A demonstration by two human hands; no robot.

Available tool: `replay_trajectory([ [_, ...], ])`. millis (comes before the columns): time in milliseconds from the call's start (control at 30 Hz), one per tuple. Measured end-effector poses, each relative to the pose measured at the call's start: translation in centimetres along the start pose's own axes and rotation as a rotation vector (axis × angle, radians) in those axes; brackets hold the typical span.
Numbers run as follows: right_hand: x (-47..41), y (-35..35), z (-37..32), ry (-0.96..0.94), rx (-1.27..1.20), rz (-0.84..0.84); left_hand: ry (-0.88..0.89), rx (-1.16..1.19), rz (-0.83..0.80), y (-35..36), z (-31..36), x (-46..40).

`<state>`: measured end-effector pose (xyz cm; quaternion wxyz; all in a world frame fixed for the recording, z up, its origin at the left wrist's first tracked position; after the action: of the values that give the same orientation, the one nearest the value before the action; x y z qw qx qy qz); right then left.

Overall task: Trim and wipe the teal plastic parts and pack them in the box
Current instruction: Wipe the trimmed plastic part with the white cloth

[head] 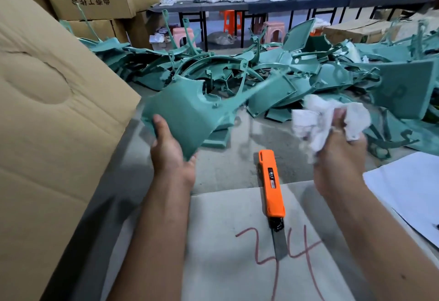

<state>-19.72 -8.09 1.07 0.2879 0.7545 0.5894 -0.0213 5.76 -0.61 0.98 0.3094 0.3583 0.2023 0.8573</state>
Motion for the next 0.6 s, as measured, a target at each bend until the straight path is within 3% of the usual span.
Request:
replay_trajectory([
  [100, 3.1, 3.1, 0.7, 0.125, -0.069, -0.325, -0.126, 0.126, -0.161, 2.2, -2.3, 1.2],
  [233, 5.3, 4.7, 1.1, -0.014, 0.065, -0.611, -0.108, -0.004, -0.297, 4.6, -6.6, 3.2],
  [467, 2.7, 2.6, 0.7, -0.036, 0.141, -0.3, 0.056, -0.357, -0.358, 5.1, -8.0, 3.7],
  [600, 1.1, 0.7, 0.7, 0.013, -0.006, -0.09, 0.132, -0.582, -0.571, 5.1, -6.4, 3.4],
])
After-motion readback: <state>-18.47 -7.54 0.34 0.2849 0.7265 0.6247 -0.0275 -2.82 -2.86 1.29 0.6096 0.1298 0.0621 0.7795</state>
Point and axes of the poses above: each hand's wrist, its own x-axis away from the middle knuckle, its own y-axis out of the palm, z = x × y, the point moved 3 cm from there along -x, towards the middle knuckle, and after that the axes turned 13 degrees about -y, right-handed, at the moved point
